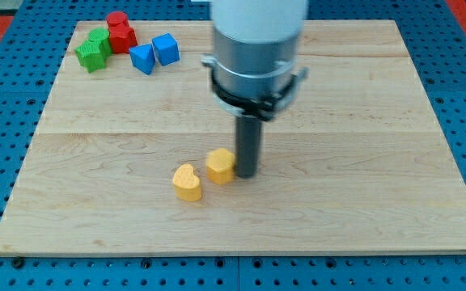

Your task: Push the yellow hexagon to the center left

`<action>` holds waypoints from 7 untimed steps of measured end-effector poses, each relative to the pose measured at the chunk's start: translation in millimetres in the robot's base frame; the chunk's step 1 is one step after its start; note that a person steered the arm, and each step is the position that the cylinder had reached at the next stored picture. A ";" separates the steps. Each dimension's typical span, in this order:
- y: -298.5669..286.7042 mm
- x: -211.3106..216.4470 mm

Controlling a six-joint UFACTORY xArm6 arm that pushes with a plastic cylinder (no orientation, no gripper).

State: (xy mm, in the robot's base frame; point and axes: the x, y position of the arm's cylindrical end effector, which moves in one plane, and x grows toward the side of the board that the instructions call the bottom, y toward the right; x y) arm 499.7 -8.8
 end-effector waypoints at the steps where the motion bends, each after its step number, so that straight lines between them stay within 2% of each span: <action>1: -111.0 -26.7; 2: -141.3 -14.5; 3: -146.4 20.4; 4: -181.4 -30.4; 6: -187.4 -73.4; 7: -109.8 -64.9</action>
